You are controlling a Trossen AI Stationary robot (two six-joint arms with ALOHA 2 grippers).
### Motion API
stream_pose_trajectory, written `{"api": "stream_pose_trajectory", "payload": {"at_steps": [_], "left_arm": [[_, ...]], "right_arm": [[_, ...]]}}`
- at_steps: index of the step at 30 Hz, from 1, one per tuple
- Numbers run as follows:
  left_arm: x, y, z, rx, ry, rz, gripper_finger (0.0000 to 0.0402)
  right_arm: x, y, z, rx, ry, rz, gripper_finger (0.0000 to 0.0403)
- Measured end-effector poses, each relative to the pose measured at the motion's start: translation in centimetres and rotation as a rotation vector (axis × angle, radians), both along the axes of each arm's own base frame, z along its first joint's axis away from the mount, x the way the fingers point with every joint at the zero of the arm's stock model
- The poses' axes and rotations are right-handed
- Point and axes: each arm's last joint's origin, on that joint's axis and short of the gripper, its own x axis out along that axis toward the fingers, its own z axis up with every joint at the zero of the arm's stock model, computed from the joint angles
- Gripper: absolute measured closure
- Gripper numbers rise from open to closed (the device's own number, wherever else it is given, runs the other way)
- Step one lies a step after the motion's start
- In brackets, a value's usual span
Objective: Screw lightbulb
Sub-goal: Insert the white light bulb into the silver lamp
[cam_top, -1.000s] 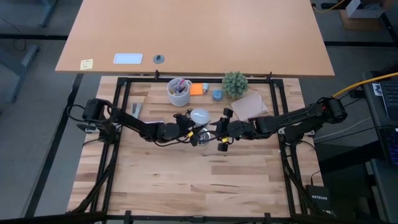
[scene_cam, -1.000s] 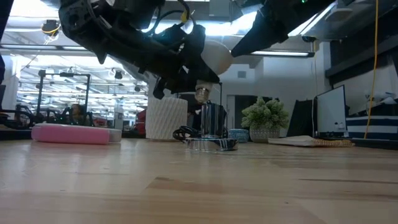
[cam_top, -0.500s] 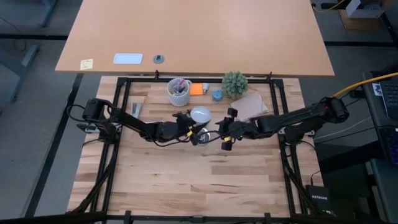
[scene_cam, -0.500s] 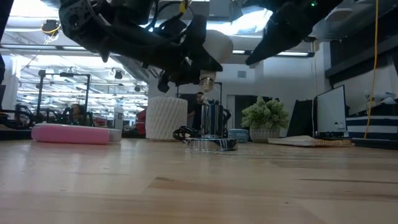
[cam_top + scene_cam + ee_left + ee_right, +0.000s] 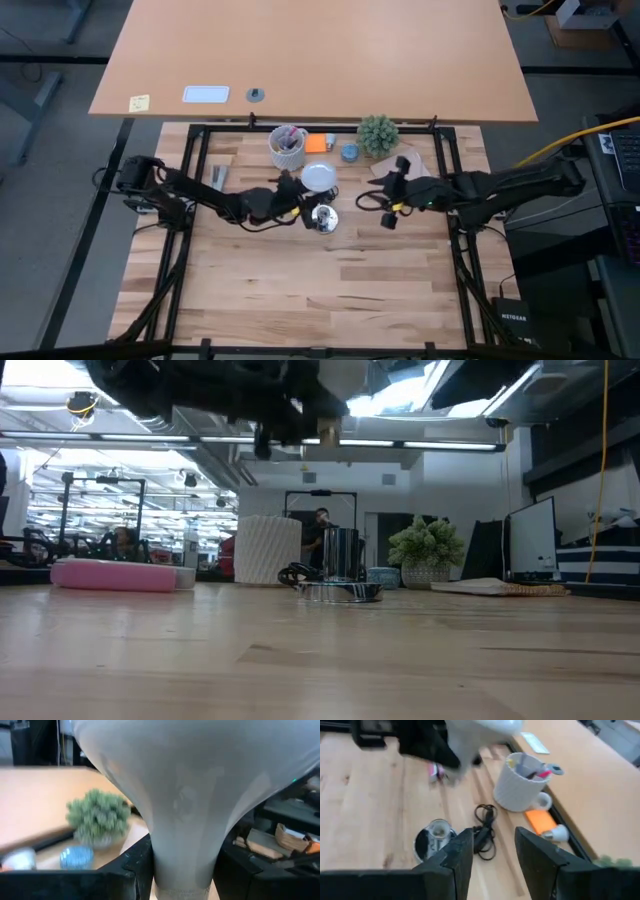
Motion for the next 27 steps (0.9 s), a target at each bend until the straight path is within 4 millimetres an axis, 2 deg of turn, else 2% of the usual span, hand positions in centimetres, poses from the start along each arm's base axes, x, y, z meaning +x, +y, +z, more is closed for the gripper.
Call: {"api": "stream_pose_trajectory", "payload": {"at_steps": [9,17,20,27], "left_arm": [[-1.9,0.2,3.4,0.123,0.009,0.009,0.0249],[-3.3,0.3,4.4,0.144,0.1,0.004,0.0249],[-3.5,0.3,3.8,0.103,0.153,-0.001,0.0249],[-2.2,-0.6,0.6,0.024,0.234,-0.025,0.0249]], "right_arm": [[-2.6,-0.5,0.8,0.024,0.006,-0.032,0.0253],[-4.3,-0.8,2.0,0.035,-0.063,-0.02,0.0253],[-4.2,-0.7,0.8,0.059,-0.091,0.016,0.0253],[-3.4,-0.4,-4.9,0.098,-0.195,0.043,0.0253]]}}
